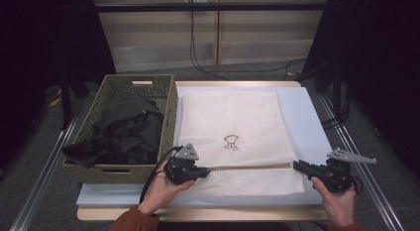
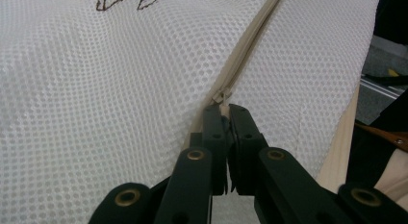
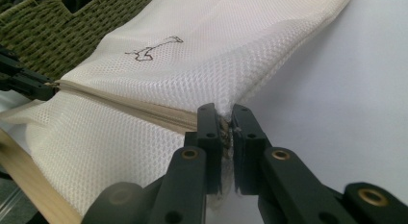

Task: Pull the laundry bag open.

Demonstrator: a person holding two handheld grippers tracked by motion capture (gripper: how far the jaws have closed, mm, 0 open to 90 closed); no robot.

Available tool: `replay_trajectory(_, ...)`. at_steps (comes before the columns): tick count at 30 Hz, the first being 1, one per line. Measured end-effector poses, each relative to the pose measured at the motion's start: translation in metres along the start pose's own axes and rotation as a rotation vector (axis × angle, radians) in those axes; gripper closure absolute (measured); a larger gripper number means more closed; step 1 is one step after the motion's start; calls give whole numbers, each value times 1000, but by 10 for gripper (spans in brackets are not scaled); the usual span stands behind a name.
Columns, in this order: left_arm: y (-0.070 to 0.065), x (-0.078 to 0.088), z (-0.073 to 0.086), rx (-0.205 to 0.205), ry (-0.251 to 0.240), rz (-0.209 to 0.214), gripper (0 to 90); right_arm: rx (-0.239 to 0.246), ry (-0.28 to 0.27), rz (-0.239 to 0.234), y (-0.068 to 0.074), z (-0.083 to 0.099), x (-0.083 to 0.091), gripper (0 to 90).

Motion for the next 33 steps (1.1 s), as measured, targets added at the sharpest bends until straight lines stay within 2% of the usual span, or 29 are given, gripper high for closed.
replay_trajectory(5, -4, 2, 4, -29, 27, -15, 870, -6, 1, 4, -3, 3, 3, 842)
replay_trajectory(7, -5, 1, 5, -15, 22, -10, 870, -4, 1, 5, -3, 3, 4, 842)
replay_trajectory(8, -4, 2, 6, -20, 43, -18, 870, -4, 0, 3, -3, 3, 4, 842)
replay_trajectory(11, -5, 3, 7, -8, 26, -7, 870, -5, 0, 2, -3, 3, 6, 842)
replay_trajectory(14, -7, 3, 9, -13, 26, -3, 870, -8, 1, 3, -5, 5, 8, 842)
replay_trajectory(15, -7, 4, 10, -19, 47, -8, 870, -7, 2, 2, -5, 6, 8, 842)
replay_trajectory(18, -8, 4, 10, -7, 28, 2, 870, -7, 3, -1, -3, 7, 8, 842)
replay_trajectory(19, -9, 5, 10, -12, 39, -6, 870, -5, 4, -2, -3, 7, 9, 842)
replay_trajectory(23, -13, 6, 12, -8, 21, -2, 870, -3, 7, -4, -2, 9, 10, 842)
replay_trajectory(30, -15, 10, 18, 0, 31, -7, 871, -6, 7, 2, -1, 12, 14, 842)
replay_trajectory(33, -14, 15, 24, 6, 45, -24, 870, -13, 4, 3, -3, 14, 16, 842)
Point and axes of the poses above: each handheld gripper's, and its own axes: x roughly backward along the jaws, z roughly out of its underside, y roughly to its left, the point moved 6 cm from there along -x, roughly forward along the jaws, and after that the axes turned 6 degrees about -x, right-handed, at the moved point
